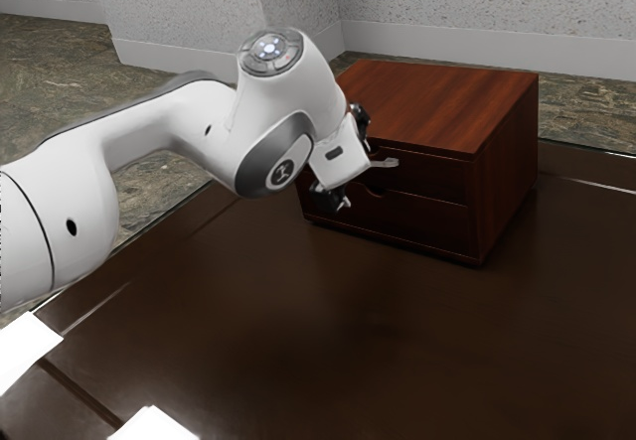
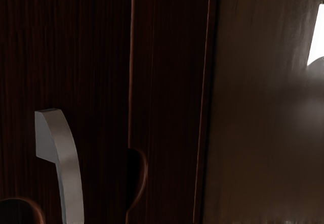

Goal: Pull the drawer handle with one arm to open the drawer

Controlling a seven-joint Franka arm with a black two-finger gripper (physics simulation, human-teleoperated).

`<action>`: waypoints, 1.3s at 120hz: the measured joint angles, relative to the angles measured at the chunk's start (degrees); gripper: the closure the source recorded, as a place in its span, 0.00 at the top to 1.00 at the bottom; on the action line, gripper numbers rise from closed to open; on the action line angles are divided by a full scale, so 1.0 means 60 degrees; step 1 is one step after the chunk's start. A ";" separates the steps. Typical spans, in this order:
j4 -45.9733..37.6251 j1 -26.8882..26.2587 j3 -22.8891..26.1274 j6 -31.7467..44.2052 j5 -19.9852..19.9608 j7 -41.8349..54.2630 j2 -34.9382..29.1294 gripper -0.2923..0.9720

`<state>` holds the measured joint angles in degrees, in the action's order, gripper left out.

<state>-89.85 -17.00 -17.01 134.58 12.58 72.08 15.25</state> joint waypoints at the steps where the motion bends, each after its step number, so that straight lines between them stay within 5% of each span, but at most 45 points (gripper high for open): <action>1: 0.0000 0.0001 -0.0003 0.0003 -0.0001 0.0003 0.0004 0.77; 72: 0.0327 0.0395 0.0014 0.0212 -0.0274 0.0128 0.0804 0.77; 156: -0.1024 -0.0539 -0.0610 -0.0006 -0.0226 0.0199 -0.0446 0.75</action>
<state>-95.99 -20.23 -20.67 134.55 11.23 73.27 12.58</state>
